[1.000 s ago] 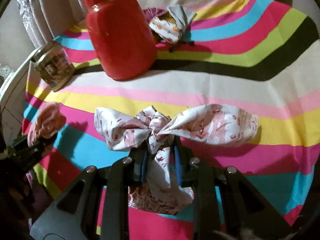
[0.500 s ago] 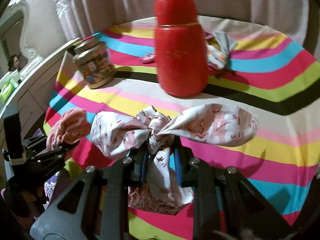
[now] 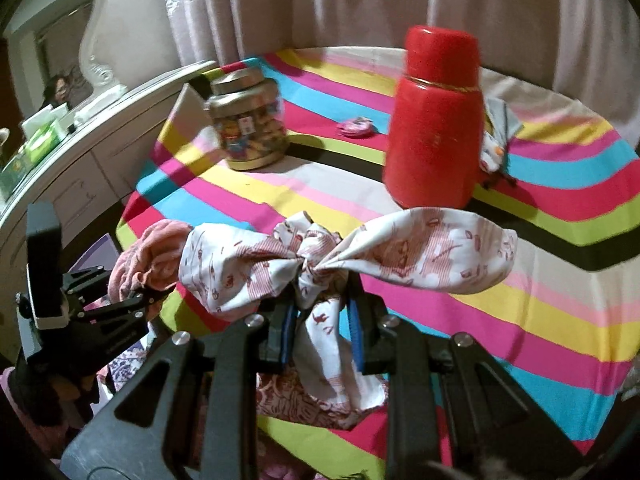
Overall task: Organize soft objects
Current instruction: 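Carry the pink towel and floral bow over the white box and open both tools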
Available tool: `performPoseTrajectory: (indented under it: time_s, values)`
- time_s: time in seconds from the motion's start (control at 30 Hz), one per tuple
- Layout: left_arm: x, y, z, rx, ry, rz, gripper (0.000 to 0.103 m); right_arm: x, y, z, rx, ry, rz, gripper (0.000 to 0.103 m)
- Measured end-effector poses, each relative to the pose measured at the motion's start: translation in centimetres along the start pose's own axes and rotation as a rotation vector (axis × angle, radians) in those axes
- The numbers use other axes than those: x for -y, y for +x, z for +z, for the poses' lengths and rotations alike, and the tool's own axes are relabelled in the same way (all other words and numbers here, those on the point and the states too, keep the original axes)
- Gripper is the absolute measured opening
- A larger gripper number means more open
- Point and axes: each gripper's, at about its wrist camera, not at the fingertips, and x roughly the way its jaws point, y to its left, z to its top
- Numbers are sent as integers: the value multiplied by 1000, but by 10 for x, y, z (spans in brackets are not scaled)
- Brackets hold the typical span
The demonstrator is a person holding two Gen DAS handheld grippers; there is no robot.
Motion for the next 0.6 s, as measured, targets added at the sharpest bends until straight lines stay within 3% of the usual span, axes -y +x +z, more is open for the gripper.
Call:
performPoseTrajectory:
  time_s: [0.4, 0.6]
  values:
    - [-47, -20, -25, -6, -98, 66, 26, -72, 2, 1, -14, -176, 102, 26]
    - [-93, -43, -44, 5, -189, 142, 26, -114, 4, -4, -20, -285, 162, 26]
